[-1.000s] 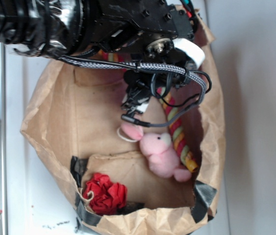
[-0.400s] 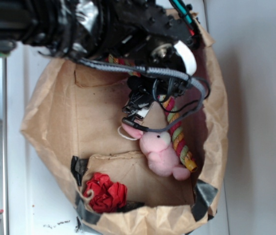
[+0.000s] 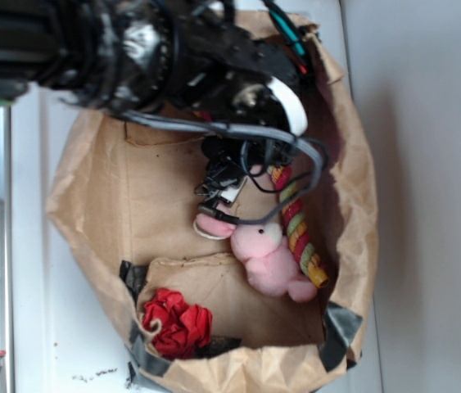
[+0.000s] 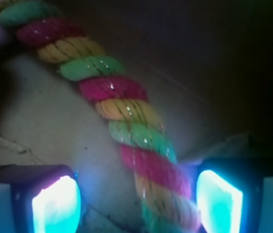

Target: Grab the multicolored rope.

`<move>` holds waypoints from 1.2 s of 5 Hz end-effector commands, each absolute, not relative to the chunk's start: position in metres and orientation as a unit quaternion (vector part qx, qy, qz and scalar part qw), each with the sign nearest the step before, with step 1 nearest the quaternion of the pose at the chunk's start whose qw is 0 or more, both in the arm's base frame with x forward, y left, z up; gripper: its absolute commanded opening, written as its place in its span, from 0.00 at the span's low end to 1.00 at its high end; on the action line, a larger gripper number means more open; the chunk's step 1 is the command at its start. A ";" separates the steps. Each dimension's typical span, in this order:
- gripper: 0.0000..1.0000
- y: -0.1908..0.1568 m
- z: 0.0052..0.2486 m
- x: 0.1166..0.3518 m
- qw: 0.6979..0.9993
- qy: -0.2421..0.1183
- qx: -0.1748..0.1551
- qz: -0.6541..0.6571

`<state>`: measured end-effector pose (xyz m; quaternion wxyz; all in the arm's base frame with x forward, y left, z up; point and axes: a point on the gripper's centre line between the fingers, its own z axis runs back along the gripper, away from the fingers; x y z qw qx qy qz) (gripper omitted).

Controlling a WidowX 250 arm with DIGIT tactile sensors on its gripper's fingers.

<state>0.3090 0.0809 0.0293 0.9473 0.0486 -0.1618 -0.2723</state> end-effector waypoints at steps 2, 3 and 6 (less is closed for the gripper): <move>0.00 0.082 0.040 0.307 0.945 -0.163 0.067 -0.277; 0.00 0.081 0.040 0.307 0.943 -0.170 0.069 -0.278; 0.00 0.084 0.079 0.306 0.945 -0.213 0.029 -0.246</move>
